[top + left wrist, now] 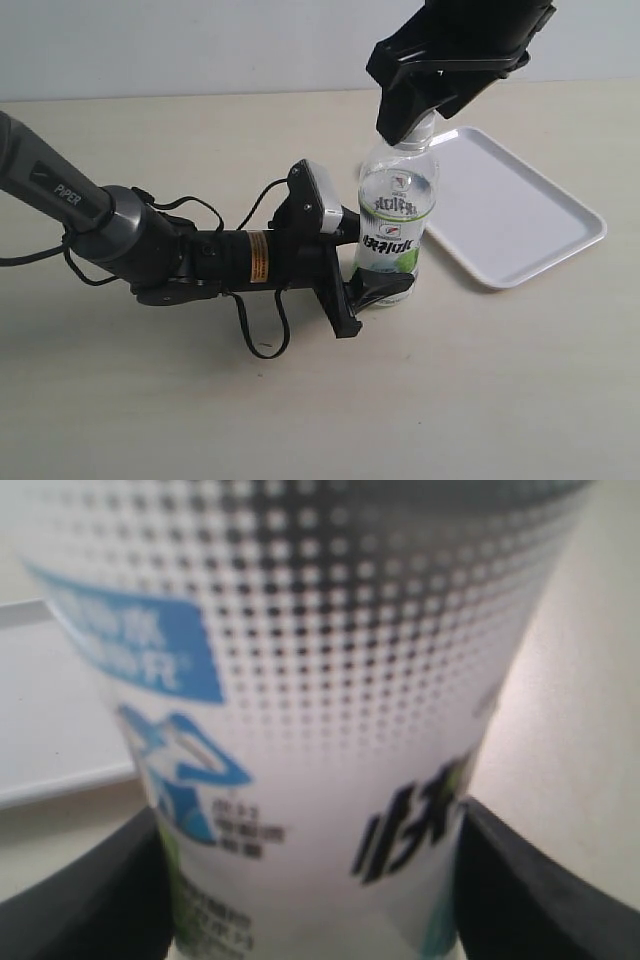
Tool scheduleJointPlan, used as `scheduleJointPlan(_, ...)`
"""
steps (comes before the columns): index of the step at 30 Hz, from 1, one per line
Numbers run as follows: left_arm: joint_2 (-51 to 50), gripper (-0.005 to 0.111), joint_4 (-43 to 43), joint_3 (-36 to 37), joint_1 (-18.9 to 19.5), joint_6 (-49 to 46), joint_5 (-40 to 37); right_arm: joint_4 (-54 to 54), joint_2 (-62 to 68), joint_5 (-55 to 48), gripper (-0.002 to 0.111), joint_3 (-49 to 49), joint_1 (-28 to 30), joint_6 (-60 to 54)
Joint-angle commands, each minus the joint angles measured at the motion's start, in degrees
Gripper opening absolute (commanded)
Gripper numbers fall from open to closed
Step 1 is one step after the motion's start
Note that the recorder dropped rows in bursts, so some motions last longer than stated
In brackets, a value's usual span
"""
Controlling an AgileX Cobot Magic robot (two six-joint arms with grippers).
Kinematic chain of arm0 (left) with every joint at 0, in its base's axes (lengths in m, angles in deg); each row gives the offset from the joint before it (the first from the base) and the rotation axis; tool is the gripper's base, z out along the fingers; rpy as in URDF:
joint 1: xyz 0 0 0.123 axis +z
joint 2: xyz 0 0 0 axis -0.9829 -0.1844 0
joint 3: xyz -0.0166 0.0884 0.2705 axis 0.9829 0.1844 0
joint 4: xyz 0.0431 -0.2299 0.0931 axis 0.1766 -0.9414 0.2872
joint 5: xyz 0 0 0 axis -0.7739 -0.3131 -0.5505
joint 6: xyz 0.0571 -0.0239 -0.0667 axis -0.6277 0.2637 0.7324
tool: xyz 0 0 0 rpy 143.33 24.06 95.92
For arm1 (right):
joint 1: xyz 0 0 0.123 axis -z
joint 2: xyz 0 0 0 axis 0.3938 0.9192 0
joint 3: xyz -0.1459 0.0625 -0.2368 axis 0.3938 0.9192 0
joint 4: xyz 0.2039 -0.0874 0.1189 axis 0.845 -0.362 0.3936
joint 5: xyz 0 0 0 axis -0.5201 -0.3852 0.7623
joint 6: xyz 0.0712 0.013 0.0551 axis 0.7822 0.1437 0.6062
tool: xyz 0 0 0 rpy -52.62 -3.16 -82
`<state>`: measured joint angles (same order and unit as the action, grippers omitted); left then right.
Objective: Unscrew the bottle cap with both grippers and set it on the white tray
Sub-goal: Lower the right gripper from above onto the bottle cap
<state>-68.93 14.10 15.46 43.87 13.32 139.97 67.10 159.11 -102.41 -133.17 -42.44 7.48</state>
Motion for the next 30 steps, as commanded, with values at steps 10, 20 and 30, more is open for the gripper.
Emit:
scheduleJointPlan(10, 0.11, 0.0, 1.81, 0.14, -0.09, 0.09, -2.76, -0.06, 0.92, 0.39, 0.058, 0.12, -0.09, -2.29)
scheduleJointPlan(20, 0.11, 0.0, 1.81, 0.14, -0.09, 0.09, -2.76, 0.31, 0.92, 0.39, 0.03, 0.12, -0.09, -5.34)
scheduleJointPlan(30, 0.11, 0.0, 1.81, 0.14, -0.09, 0.09, -2.76, 0.31, 0.92, 0.39, 0.0, 0.12, -0.09, -22.01)
